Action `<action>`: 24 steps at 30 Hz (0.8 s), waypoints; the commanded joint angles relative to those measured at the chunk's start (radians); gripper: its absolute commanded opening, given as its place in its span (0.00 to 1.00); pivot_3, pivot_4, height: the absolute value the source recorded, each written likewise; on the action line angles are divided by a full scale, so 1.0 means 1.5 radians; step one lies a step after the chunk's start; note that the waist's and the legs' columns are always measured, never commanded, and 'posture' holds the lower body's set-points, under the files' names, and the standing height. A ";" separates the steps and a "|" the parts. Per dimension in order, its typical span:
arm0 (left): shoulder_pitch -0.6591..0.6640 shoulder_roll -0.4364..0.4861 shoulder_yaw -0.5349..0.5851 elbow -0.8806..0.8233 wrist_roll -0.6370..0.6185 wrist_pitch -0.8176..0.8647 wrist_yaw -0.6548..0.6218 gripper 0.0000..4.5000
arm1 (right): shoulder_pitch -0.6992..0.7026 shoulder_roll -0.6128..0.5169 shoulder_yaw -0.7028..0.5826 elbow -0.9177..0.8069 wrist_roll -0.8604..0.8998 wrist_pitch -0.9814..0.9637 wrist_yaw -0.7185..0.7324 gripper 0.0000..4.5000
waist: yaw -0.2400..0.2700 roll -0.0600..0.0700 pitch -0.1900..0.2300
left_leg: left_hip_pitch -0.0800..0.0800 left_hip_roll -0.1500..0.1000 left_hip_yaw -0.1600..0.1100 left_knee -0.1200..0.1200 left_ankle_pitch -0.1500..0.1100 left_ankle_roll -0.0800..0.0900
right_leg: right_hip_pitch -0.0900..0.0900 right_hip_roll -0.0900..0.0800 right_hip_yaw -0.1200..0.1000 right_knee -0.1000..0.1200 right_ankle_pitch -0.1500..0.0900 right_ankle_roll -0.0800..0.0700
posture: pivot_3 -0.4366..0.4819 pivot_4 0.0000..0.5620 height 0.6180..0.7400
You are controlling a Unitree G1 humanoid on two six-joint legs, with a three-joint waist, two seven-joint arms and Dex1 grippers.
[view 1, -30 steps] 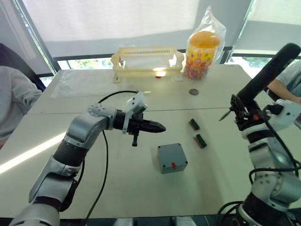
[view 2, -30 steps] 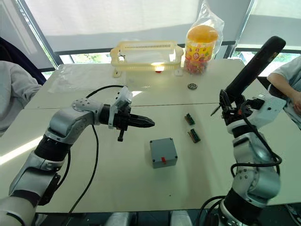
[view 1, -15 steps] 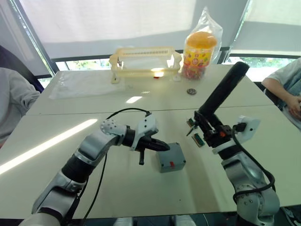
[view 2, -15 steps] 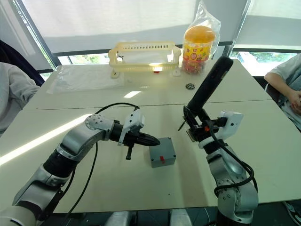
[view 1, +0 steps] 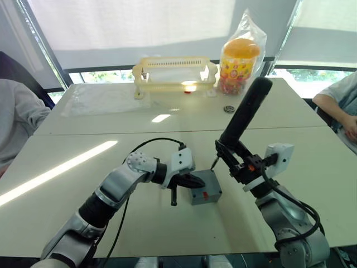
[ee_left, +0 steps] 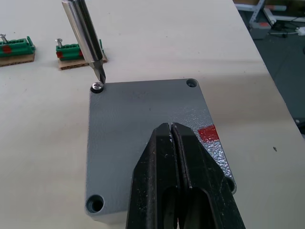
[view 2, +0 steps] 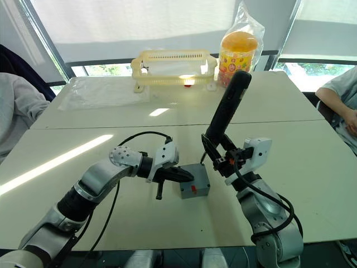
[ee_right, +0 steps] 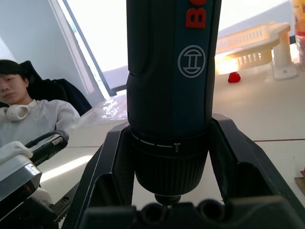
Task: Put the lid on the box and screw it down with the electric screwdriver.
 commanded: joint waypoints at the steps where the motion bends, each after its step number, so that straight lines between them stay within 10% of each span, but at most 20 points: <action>1: 0.009 0.000 -0.009 -0.010 0.007 0.006 0.001 0.00 | -0.001 -0.006 0.002 -0.030 0.001 -0.041 0.001 0.39 | -0.001 0.000 0.000 | 0.000 0.000 0.000 0.000 0.000 0.000 | 0.000 0.000 0.000 0.000 0.000 0.000 | 0.48 0.27 1.00; 24: 0.010 0.005 -0.005 0.000 0.009 0.006 -0.003 0.00 | -0.018 -0.007 0.008 0.026 0.003 -0.082 -0.024 0.39 | -0.001 0.000 0.000 | 0.000 0.000 0.000 0.000 0.000 0.000 | 0.000 0.000 0.000 0.000 0.000 0.000 | 0.48 0.27 1.00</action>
